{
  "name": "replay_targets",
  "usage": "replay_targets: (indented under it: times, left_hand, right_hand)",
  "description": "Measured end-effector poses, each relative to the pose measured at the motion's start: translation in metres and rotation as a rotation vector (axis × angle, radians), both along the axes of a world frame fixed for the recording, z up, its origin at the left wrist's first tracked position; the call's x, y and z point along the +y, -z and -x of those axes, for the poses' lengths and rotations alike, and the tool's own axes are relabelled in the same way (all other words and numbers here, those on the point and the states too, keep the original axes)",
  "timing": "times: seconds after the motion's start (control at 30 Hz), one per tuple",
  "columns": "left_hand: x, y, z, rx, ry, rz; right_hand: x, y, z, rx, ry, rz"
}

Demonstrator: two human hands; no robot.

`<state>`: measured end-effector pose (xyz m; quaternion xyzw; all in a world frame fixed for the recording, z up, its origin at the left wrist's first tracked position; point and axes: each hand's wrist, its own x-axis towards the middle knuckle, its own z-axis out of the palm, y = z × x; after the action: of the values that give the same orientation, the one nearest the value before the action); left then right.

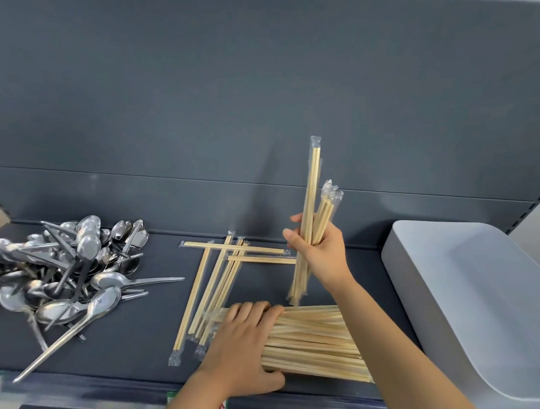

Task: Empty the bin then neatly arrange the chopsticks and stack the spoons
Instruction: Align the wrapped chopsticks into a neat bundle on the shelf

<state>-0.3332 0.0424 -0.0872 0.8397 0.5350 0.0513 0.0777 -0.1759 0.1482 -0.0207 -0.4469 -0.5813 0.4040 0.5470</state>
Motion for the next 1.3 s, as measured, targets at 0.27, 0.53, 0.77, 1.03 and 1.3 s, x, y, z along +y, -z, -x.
replay_targets:
  times: [0.27,0.53,0.77,1.03,1.3]
  left_hand:
    - [0.0,0.0,0.0,0.017,0.002,-0.004]
    - [-0.001,-0.001,0.0,0.002,0.001,-0.019]
    - [-0.001,0.0,0.0,0.001,0.0,-0.017]
    - [-0.003,0.002,0.0,-0.053,0.011,-0.044]
    - [-0.004,0.005,-0.001,-0.013,-0.027,-0.079]
  right_hand:
    - [-0.004,0.023,0.0,-0.025,0.001,0.042]
    - [0.0,0.027,0.003,0.027,0.151,0.107]
    - [0.013,-0.005,-0.002,-0.795,-0.085,-0.032]
    - [-0.006,0.048,-0.02,-1.342,-0.388,0.084]
    - [-0.011,0.052,-0.014,-1.131,-0.464,0.16]
